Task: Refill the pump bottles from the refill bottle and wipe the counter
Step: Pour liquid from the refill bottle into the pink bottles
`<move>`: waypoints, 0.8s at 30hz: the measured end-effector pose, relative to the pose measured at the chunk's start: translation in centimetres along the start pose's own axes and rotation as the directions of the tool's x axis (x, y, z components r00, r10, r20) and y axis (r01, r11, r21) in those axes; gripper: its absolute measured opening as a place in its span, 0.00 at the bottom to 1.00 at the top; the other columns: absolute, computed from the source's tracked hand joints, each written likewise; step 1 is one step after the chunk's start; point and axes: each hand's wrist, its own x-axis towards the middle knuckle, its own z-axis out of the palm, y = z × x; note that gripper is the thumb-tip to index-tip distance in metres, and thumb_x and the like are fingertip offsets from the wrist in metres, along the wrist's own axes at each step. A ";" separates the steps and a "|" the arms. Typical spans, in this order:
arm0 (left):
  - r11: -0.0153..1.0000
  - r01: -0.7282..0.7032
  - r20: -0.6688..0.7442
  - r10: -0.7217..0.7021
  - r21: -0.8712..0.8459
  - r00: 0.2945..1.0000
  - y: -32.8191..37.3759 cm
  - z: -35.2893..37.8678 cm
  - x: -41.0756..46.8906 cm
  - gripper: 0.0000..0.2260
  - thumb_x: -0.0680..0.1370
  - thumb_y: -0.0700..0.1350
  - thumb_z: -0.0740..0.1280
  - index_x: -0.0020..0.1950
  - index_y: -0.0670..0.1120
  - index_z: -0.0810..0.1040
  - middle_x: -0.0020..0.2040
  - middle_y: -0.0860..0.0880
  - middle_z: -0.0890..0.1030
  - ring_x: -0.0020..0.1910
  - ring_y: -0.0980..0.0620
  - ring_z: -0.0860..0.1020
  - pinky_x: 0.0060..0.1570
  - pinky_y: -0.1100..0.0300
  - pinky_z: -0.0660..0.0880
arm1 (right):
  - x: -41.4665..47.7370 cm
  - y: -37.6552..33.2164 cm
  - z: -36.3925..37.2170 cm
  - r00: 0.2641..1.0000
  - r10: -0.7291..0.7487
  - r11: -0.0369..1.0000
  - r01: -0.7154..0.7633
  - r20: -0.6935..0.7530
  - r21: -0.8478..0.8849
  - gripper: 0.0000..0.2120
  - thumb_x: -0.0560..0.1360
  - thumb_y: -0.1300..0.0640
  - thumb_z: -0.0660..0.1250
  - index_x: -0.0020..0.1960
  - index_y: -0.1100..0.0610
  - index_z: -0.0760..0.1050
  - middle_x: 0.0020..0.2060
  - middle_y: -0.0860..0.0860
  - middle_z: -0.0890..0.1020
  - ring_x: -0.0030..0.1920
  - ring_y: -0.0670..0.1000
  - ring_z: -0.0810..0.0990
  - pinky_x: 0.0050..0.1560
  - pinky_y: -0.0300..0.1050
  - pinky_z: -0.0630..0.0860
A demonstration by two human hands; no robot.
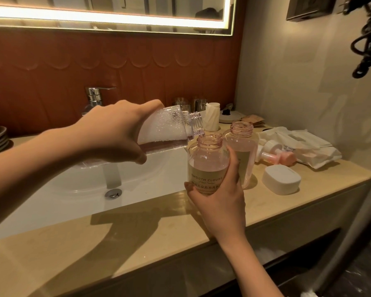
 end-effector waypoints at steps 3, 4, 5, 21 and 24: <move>1.000 -0.004 0.000 0.004 0.000 1.000 0.0 0.0 0.0 0.43 0.66 0.50 0.76 0.73 0.56 0.54 0.60 0.46 0.76 0.51 0.46 0.75 0.45 0.49 0.78 | 0.0 0.0 0.0 1.000 -0.003 1.000 0.003 0.001 0.002 0.49 0.66 0.47 0.74 0.72 0.36 0.41 0.73 0.47 0.59 0.68 0.54 0.66 0.60 0.59 0.74; 1.000 -0.004 -0.002 0.004 0.002 1.000 0.0 0.0 0.0 0.43 0.66 0.50 0.76 0.73 0.56 0.54 0.60 0.46 0.76 0.51 0.46 0.75 0.45 0.49 0.78 | 0.0 0.0 0.1 1.000 -0.004 1.000 0.004 0.001 0.001 0.49 0.66 0.46 0.74 0.72 0.35 0.41 0.73 0.47 0.59 0.68 0.54 0.66 0.60 0.59 0.74; 1.000 -0.003 -0.003 0.003 0.004 1.000 0.0 0.0 0.1 0.43 0.66 0.50 0.76 0.73 0.56 0.54 0.60 0.46 0.76 0.51 0.45 0.75 0.45 0.49 0.78 | 0.0 -0.1 0.1 1.000 -0.004 1.000 0.004 0.001 -0.002 0.49 0.66 0.46 0.74 0.71 0.35 0.41 0.73 0.47 0.59 0.68 0.55 0.66 0.60 0.59 0.74; 1.000 0.001 0.008 -0.001 0.008 1.000 0.2 -0.2 -0.1 0.43 0.67 0.49 0.76 0.74 0.56 0.53 0.60 0.46 0.76 0.49 0.47 0.75 0.43 0.52 0.78 | 0.1 0.0 0.0 1.000 -0.005 1.000 0.005 -0.007 -0.009 0.49 0.66 0.46 0.74 0.72 0.36 0.41 0.73 0.47 0.59 0.69 0.54 0.66 0.60 0.57 0.74; 1.000 0.001 0.012 -0.002 0.019 1.000 0.3 -0.3 -0.1 0.43 0.67 0.49 0.75 0.74 0.55 0.52 0.59 0.46 0.76 0.50 0.47 0.75 0.43 0.52 0.78 | 0.0 0.0 0.0 1.000 -0.006 1.000 0.006 -0.005 -0.013 0.49 0.66 0.46 0.74 0.72 0.36 0.41 0.74 0.47 0.58 0.69 0.54 0.66 0.60 0.57 0.74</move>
